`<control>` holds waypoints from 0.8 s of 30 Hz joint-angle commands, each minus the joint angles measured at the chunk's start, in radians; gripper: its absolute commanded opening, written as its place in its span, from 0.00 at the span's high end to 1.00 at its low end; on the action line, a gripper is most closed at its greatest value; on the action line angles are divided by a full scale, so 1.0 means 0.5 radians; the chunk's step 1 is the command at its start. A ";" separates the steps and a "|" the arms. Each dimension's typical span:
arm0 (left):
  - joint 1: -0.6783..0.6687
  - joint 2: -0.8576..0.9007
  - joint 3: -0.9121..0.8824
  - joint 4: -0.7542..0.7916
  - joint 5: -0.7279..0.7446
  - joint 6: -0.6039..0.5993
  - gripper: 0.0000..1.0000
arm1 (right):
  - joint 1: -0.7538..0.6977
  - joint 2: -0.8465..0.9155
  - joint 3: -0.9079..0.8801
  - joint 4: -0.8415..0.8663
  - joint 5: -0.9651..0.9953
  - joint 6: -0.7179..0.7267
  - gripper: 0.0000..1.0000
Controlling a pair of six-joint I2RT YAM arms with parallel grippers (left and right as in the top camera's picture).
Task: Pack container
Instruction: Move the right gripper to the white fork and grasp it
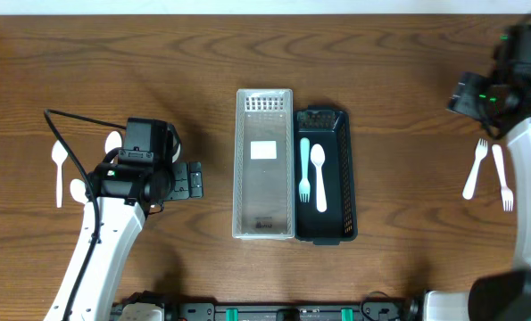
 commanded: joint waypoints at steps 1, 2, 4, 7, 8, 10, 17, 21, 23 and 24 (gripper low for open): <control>0.000 0.002 0.022 -0.005 -0.008 -0.017 0.02 | -0.222 0.186 -0.081 -0.015 -0.104 -0.146 0.27; 0.001 0.002 0.022 -0.005 -0.008 -0.017 0.02 | -0.274 0.242 -0.094 -0.015 -0.117 -0.165 0.26; 0.001 0.002 0.022 -0.005 -0.008 -0.017 0.02 | -0.344 0.356 -0.117 -0.008 -0.121 -0.186 0.25; 0.001 0.002 0.022 -0.005 -0.008 -0.017 0.02 | -0.398 0.523 -0.121 0.018 -0.122 -0.216 0.25; 0.001 0.002 0.022 -0.005 -0.008 -0.017 0.02 | -0.404 0.575 -0.121 0.040 -0.122 -0.216 0.24; 0.001 0.002 0.022 -0.005 -0.008 -0.017 0.02 | -0.410 0.664 -0.121 0.085 -0.123 -0.221 0.24; 0.000 0.002 0.022 -0.006 -0.008 -0.018 0.02 | -0.432 0.898 -0.121 0.195 -0.137 -0.314 0.22; 0.001 0.002 0.022 -0.005 -0.008 -0.018 0.02 | -0.454 0.959 -0.121 0.253 -0.198 -0.335 0.23; 0.001 0.002 0.022 -0.005 -0.008 -0.017 0.02 | -0.471 0.968 -0.121 0.280 -0.198 -0.336 0.23; 0.000 0.002 0.022 -0.005 -0.008 -0.017 0.02 | -0.482 0.970 -0.121 0.294 -0.205 -0.343 0.23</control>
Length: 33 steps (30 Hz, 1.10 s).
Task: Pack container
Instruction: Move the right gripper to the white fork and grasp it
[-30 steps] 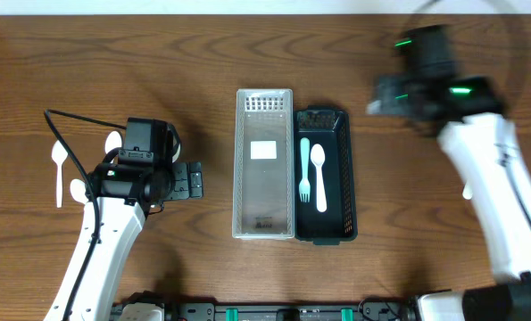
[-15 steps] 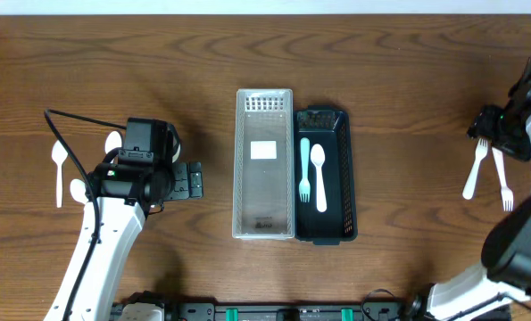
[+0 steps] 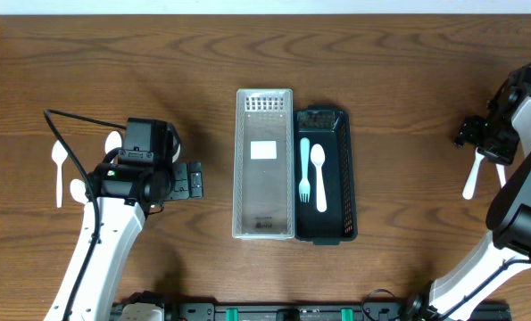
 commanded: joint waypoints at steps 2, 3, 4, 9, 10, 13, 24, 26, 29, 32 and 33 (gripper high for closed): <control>0.000 0.002 0.022 -0.005 -0.009 -0.018 0.02 | -0.062 0.015 -0.005 0.046 -0.043 -0.080 0.23; 0.000 0.002 0.022 -0.005 -0.009 -0.017 0.02 | -0.071 0.015 -0.005 0.057 -0.051 -0.092 0.23; 0.001 0.002 0.022 -0.005 -0.009 -0.017 0.02 | -0.078 0.016 -0.005 0.068 -0.053 -0.092 0.23; 0.001 0.002 0.022 -0.005 -0.009 -0.018 0.02 | -0.086 0.018 -0.005 0.102 -0.054 -0.100 0.22; 0.000 0.002 0.022 -0.005 -0.009 -0.017 0.02 | -0.086 0.020 -0.005 0.110 -0.054 -0.100 0.22; 0.000 0.002 0.022 -0.005 -0.009 -0.018 0.02 | -0.086 0.028 -0.005 0.127 -0.054 -0.099 0.22; 0.000 0.002 0.022 -0.005 -0.009 -0.017 0.02 | -0.085 0.180 -0.005 0.142 -0.092 -0.100 0.22; 0.001 0.002 0.022 -0.005 -0.009 -0.018 0.02 | -0.084 0.197 -0.005 0.144 -0.099 -0.100 0.22; 0.001 0.002 0.022 -0.005 -0.009 -0.018 0.02 | -0.085 0.198 -0.005 0.151 -0.099 -0.100 0.23; 0.000 0.002 0.022 -0.005 -0.009 -0.018 0.02 | -0.085 0.198 -0.005 0.155 -0.099 -0.100 0.28; 0.001 0.002 0.022 -0.005 -0.009 -0.018 0.02 | -0.084 0.198 -0.005 0.156 -0.099 -0.100 0.30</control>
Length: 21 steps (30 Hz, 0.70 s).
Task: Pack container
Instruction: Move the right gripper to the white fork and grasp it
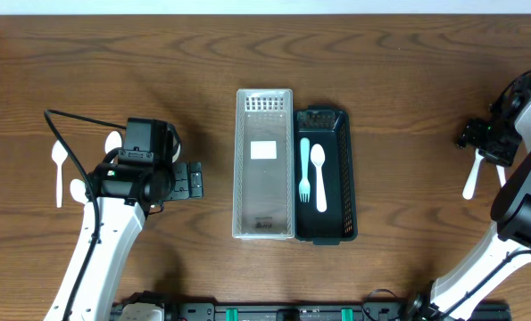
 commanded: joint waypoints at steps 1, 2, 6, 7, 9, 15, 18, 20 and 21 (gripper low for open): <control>0.000 0.002 0.022 -0.005 -0.009 -0.018 0.02 | -0.006 0.060 -0.008 0.005 -0.005 -0.016 0.33; 0.000 0.002 0.022 -0.005 -0.009 -0.018 0.02 | -0.006 0.060 -0.008 0.011 -0.005 -0.015 0.35; 0.000 0.002 0.022 -0.005 -0.009 -0.018 0.02 | -0.006 0.060 -0.008 0.027 -0.005 -0.015 0.41; 0.001 0.002 0.022 -0.005 -0.008 -0.018 0.02 | -0.006 0.060 -0.008 0.035 -0.004 -0.015 0.42; 0.000 0.002 0.022 -0.005 -0.009 -0.018 0.02 | -0.007 0.060 -0.008 0.058 -0.004 -0.015 0.42; 0.000 0.002 0.022 -0.006 -0.008 -0.018 0.02 | -0.008 0.060 -0.008 0.143 -0.004 -0.015 0.44; 0.000 0.002 0.022 -0.006 -0.008 -0.018 0.02 | -0.008 0.060 -0.008 0.161 -0.004 -0.015 0.48; 0.000 0.002 0.022 -0.006 -0.008 -0.018 0.02 | -0.008 0.060 -0.008 0.160 -0.004 -0.015 0.50; 0.000 0.002 0.022 -0.006 -0.008 -0.018 0.02 | -0.008 0.060 -0.008 0.159 -0.004 -0.015 0.51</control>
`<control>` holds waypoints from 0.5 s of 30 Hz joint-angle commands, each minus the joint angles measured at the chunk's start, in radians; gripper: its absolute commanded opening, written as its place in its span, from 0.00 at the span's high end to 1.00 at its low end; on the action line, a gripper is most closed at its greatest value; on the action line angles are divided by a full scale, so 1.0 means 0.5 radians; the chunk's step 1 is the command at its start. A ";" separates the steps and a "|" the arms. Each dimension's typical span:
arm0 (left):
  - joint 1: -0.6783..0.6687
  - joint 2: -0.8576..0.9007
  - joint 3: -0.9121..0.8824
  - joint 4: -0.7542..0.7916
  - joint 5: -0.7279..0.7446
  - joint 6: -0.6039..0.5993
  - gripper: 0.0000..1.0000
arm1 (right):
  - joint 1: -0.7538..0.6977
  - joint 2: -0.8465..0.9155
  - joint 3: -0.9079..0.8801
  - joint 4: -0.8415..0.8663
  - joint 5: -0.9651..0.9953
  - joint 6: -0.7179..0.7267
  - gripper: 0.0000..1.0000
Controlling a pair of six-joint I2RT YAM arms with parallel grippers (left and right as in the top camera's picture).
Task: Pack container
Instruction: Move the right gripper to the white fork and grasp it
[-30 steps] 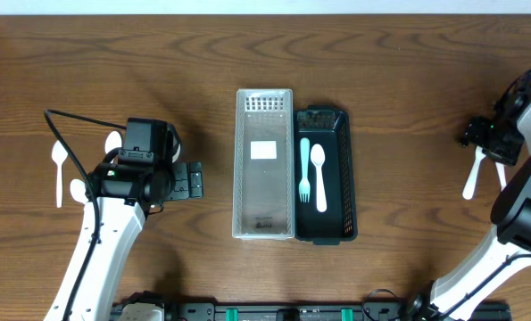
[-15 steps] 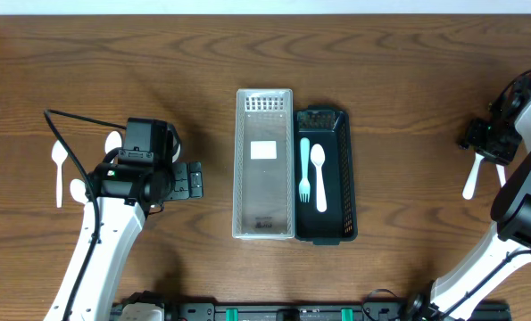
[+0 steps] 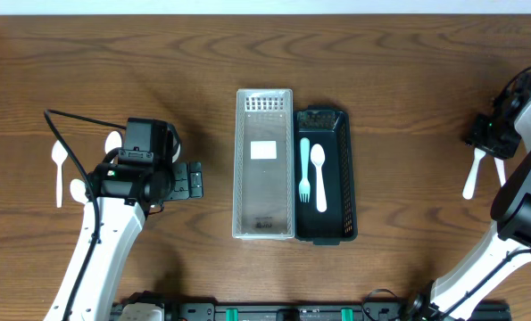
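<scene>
A clear rectangular container [image 3: 264,163] stands at the table's middle with nothing in it. A black container [image 3: 336,192] touches its right side and holds a light-blue fork [image 3: 304,169] and a white spoon [image 3: 319,176]. Two white forks [image 3: 471,176] lie at the far right. My right gripper [image 3: 482,134] is low over their top ends, and its jaws are too small to read. Three white spoons [image 3: 58,174] lie at the far left. My left gripper [image 3: 194,181] stands open between the spoons and the clear container, holding nothing.
The table's far edge runs along the top of the view. A black cable [image 3: 64,134] loops from the left arm over the spoons. The arm bases sit at the front edge.
The dark tip of my right gripper has shifted slightly to the right over the forks' top ends. The forks, containers and left arm have not moved.
My right arm was first raised at the upper right corner, away from the forks. Then it stood low at the forks' top ends and stayed there, and now its tip has shifted a little to the right. The left arm has kept still throughout.
</scene>
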 commanded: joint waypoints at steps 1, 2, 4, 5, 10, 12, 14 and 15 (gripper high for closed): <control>0.000 0.002 0.022 -0.006 -0.009 -0.018 0.02 | -0.008 0.050 -0.008 -0.004 -0.003 -0.008 0.54; 0.001 0.002 0.022 -0.006 -0.009 -0.017 0.02 | -0.008 0.050 -0.008 -0.008 -0.003 -0.008 0.56; 0.000 0.002 0.022 -0.005 -0.008 -0.017 0.02 | -0.008 0.050 -0.008 -0.021 -0.002 -0.008 0.59; 0.001 0.002 0.022 -0.005 -0.009 -0.017 0.02 | -0.008 0.050 -0.008 -0.028 -0.003 -0.008 0.61; 0.000 0.002 0.022 -0.005 -0.009 -0.017 0.02 | -0.008 0.050 -0.008 -0.058 -0.002 -0.008 0.69; 0.000 0.002 0.022 -0.005 -0.009 -0.017 0.02 | -0.008 0.050 -0.008 -0.066 -0.002 -0.008 0.73; 0.001 0.002 0.022 -0.005 -0.009 -0.017 0.02 | -0.007 0.051 -0.008 -0.072 -0.003 -0.008 0.78; 0.000 0.002 0.022 -0.005 -0.009 -0.017 0.02 | -0.007 0.050 -0.008 -0.073 -0.003 -0.008 0.82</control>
